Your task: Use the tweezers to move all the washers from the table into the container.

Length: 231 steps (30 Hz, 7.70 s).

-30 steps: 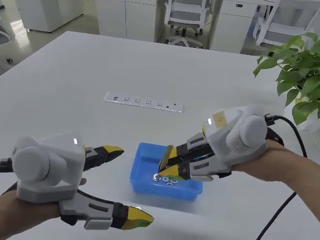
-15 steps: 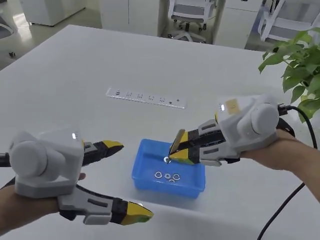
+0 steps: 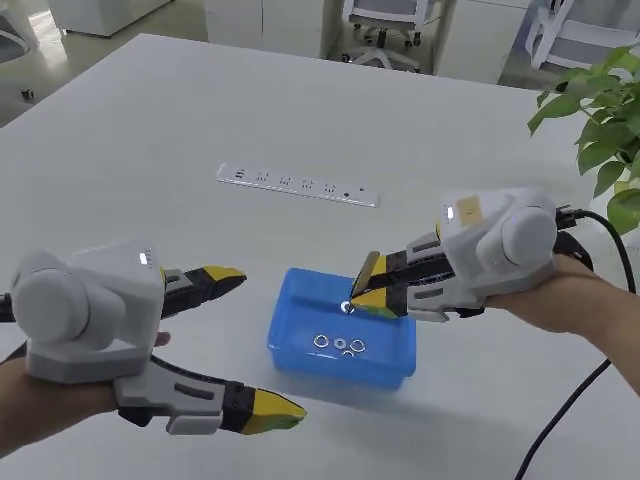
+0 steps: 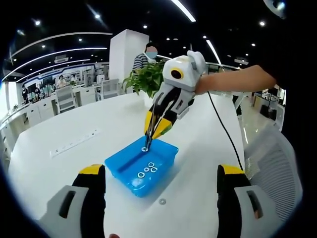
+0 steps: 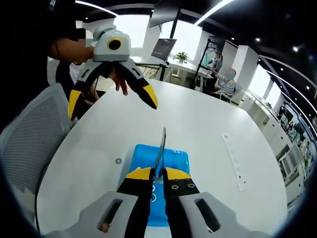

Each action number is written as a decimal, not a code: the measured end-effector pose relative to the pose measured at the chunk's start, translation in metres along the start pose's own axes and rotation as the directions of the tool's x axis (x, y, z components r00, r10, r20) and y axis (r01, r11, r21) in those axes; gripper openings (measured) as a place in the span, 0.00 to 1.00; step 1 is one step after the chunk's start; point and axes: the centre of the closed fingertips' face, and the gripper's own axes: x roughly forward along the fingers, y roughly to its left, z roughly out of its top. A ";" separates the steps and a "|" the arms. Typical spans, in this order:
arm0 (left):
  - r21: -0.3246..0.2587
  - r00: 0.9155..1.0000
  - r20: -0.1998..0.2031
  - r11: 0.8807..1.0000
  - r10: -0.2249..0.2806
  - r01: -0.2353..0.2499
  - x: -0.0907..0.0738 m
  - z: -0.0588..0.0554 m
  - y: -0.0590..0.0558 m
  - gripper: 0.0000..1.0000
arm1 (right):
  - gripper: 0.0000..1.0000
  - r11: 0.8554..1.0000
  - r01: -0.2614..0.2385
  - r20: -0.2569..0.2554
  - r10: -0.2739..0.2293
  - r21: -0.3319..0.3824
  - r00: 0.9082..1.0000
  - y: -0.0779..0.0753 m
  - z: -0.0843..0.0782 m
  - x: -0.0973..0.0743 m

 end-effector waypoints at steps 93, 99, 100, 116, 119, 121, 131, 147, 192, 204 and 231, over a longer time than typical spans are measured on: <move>0.267 0.977 -0.073 0.940 -0.199 0.211 0.107 0.027 0.010 0.06 | 0.11 0.997 -0.077 -0.089 0.076 -0.004 0.993 0.014 -0.065 0.034; 0.262 0.979 -0.075 0.943 -0.192 0.205 0.108 0.030 0.010 0.05 | 0.12 0.997 -0.070 -0.099 0.068 -0.012 0.993 0.014 -0.065 0.033; 0.261 0.979 -0.074 0.944 -0.191 0.204 0.107 0.031 0.010 0.05 | 0.12 0.998 -0.070 -0.097 0.069 -0.007 0.993 0.015 -0.065 0.032; 0.233 0.986 -0.045 0.958 -0.158 0.164 0.092 0.048 0.019 0.04 | 0.21 0.999 -0.033 -0.071 0.032 -0.005 0.997 0.016 -0.044 0.017; 0.234 0.988 -0.039 0.960 -0.151 0.156 0.087 0.051 0.020 0.04 | 0.23 1.000 -0.025 -0.068 0.025 -0.002 0.997 0.018 -0.041 0.015; 0.238 0.989 -0.035 0.960 -0.146 0.150 0.085 0.053 0.019 0.04 | 0.24 1.000 -0.019 -0.067 0.019 0.001 0.998 0.019 -0.039 0.013; 0.241 0.991 -0.028 0.962 -0.128 0.131 0.067 0.060 0.021 0.04 | 0.31 0.999 0.029 -0.068 -0.027 0.038 0.997 0.022 -0.035 0.000; 0.225 0.994 -0.042 0.968 -0.102 0.109 0.037 0.059 0.012 0.04 | 0.47 0.982 0.127 -0.090 -0.115 0.141 0.989 0.036 -0.043 -0.027; 0.178 0.992 -0.095 0.978 -0.088 0.104 0.007 0.012 -0.006 0.04 | 1.00 0.916 0.249 -0.047 -0.247 0.314 0.968 0.067 -0.048 -0.042; 0.166 0.991 -0.107 0.981 -0.085 0.102 0.005 -0.004 -0.002 0.04 | 1.00 0.896 0.257 -0.055 -0.255 0.362 0.965 0.076 -0.055 -0.041; 0.151 0.989 -0.118 0.983 -0.091 0.108 0.014 -0.019 -0.002 0.04 | 0.99 0.892 0.247 -0.074 -0.236 0.379 0.969 0.090 -0.061 -0.037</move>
